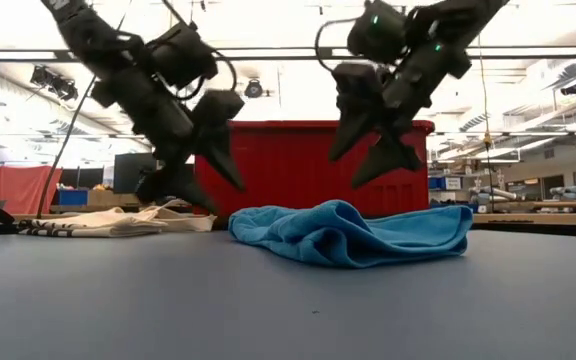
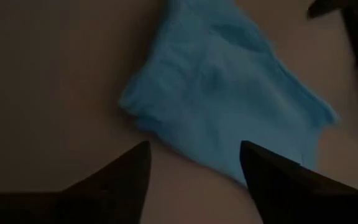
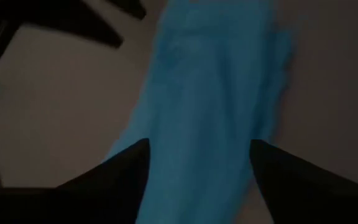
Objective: Fold laundry
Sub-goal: Fold the blue shorts
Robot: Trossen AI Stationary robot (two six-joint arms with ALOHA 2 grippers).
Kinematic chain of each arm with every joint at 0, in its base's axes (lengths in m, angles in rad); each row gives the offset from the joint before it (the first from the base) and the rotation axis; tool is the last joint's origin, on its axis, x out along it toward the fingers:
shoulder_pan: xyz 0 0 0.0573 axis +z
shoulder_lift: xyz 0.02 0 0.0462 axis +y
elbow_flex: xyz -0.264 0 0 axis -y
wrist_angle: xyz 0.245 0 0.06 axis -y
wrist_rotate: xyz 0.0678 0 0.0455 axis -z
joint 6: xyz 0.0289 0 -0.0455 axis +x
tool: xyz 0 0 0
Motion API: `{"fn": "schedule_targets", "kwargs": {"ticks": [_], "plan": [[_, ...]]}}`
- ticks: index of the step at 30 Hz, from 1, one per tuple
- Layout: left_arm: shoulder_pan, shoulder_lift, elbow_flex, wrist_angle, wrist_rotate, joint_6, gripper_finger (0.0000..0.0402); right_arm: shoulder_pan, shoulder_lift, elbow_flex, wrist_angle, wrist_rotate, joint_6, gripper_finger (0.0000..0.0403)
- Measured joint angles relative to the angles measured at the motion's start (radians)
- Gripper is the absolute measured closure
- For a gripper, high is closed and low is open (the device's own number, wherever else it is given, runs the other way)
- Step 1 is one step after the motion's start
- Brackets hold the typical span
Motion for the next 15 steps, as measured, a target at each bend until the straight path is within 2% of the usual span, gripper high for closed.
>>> {"fn": "schedule_targets", "kwargs": {"ticks": [3, 9, 15], "plan": [[-0.001, 0.044, -0.013, 0.076, -0.077, -0.027, 0.0123, -0.084, 0.0, 0.0, -0.001, -0.043, -0.097, 0.0089], [0.003, 0.143, 0.016, 0.166, -0.083, -0.028, 0.0118, -0.195, 0.001, 0.0, 0.028, -0.074, -0.266, 0.0085], [-0.004, 0.221, 0.02, 0.233, -0.09, -0.062, 0.0118, -0.221, 0.069, 0.001, 0.072, -0.139, -0.286, 0.0093]]}}
